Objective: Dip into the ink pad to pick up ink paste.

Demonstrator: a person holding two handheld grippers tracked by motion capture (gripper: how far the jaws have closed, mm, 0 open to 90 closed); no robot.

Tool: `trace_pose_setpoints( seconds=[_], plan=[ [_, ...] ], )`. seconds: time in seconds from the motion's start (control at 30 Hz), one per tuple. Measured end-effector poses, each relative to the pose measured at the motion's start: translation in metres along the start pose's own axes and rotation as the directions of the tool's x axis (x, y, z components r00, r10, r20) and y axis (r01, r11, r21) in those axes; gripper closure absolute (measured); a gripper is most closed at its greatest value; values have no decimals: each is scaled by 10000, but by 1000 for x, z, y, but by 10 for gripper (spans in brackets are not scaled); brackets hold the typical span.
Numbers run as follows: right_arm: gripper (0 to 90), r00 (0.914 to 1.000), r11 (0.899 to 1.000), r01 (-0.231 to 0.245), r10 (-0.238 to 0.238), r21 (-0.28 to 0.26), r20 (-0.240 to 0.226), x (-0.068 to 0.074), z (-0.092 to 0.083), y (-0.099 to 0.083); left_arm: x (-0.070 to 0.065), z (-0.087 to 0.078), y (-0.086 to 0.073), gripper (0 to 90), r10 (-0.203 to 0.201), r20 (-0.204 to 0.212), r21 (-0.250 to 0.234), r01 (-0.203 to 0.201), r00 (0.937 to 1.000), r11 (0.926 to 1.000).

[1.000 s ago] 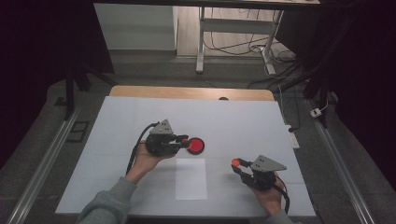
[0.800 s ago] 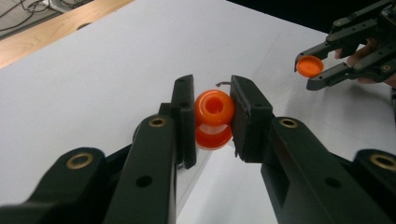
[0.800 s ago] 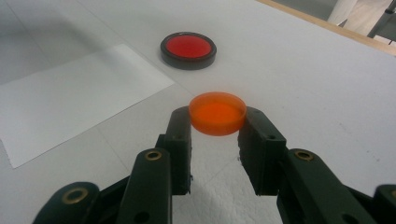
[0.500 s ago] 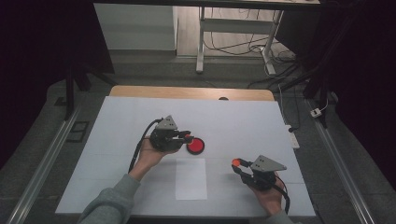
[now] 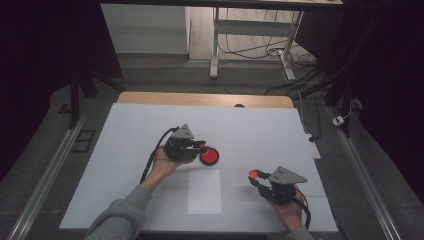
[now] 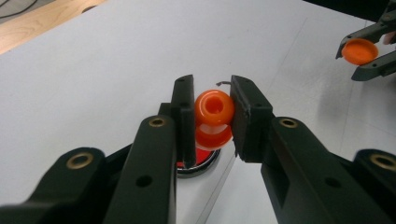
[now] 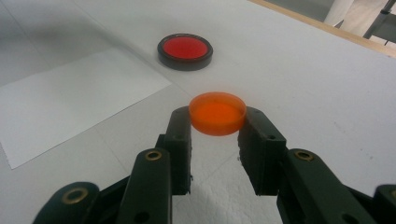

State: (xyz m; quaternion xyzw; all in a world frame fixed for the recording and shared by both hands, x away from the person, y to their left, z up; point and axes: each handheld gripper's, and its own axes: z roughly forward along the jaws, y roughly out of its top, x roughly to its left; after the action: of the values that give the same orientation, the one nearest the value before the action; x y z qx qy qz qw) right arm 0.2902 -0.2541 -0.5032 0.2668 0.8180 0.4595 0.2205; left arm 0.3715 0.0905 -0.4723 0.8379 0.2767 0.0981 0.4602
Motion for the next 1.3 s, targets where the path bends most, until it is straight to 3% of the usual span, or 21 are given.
trace_pose_setpoints(
  seconds=[0.6, 1.07, 1.3],
  plan=[
    [647, 9999, 10000, -61, 61, 74, 96, 0, -4, -4, 10, 15, -4, 725, -102, -270, 70, 104, 9996, 9999],
    [647, 9999, 9998, -158, 158, 112, 57, 0, -4, -6, 14, 35, -11, 726, -119, -180, 469, 127, 9998, 9988],
    [647, 9999, 9996, -136, 135, 229, 83, 0, -5, -7, 14, 46, -13, 725, 82, -218, 677, -67, 9997, 9977]
  ],
)
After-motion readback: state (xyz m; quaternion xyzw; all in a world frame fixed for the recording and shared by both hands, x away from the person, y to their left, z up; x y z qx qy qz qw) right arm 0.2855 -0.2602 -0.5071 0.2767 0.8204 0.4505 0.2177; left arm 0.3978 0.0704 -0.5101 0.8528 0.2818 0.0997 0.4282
